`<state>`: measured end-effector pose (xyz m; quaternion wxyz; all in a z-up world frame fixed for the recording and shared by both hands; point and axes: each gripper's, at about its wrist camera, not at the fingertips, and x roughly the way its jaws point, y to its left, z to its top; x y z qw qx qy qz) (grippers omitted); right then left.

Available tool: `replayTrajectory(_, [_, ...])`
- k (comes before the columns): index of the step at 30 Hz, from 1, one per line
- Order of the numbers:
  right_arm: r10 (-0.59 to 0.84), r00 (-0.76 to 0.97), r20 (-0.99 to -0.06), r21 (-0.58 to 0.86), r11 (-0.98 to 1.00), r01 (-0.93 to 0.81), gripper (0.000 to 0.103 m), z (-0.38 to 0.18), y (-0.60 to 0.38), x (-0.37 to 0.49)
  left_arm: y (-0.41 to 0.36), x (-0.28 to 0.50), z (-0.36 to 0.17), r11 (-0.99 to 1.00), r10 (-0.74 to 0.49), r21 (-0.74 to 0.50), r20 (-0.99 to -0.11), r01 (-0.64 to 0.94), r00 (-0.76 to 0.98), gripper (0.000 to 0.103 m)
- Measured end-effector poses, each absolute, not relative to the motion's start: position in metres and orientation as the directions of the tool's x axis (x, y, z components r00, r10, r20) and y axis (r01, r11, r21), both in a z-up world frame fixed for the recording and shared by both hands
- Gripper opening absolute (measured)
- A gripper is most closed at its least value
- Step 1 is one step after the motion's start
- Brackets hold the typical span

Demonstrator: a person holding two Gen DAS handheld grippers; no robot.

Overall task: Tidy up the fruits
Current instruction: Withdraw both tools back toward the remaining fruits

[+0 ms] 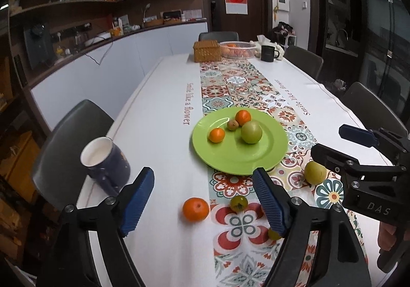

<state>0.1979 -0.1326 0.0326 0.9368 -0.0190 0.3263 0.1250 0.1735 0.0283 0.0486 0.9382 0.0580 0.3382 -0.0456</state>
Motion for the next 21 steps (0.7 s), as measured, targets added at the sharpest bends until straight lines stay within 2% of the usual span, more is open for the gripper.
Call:
replayTrajectory(5, [0.217,0.764,-0.607,0.039,0.969,-0.244,0.07,0.033,-0.126,0.182,0.038,0.157,0.046,0.989,-0.016,0.108,-0.612,0.104,0.791,0.082])
replayTrajectory(14, [0.206,0.748,-0.631,0.037,0.971,-0.236,0.07,0.016,-0.108,0.161,0.06,0.137,0.024,0.99,-0.013,0.102,-0.635,0.1,0.773,0.082])
replayTrajectory(21, [0.21,0.694,-0.688,0.077,0.973,-0.218,0.07,-0.013,-0.096,0.152,0.069,0.139,-0.003,0.988,-0.016,0.103,-0.681,0.117,0.732,0.082])
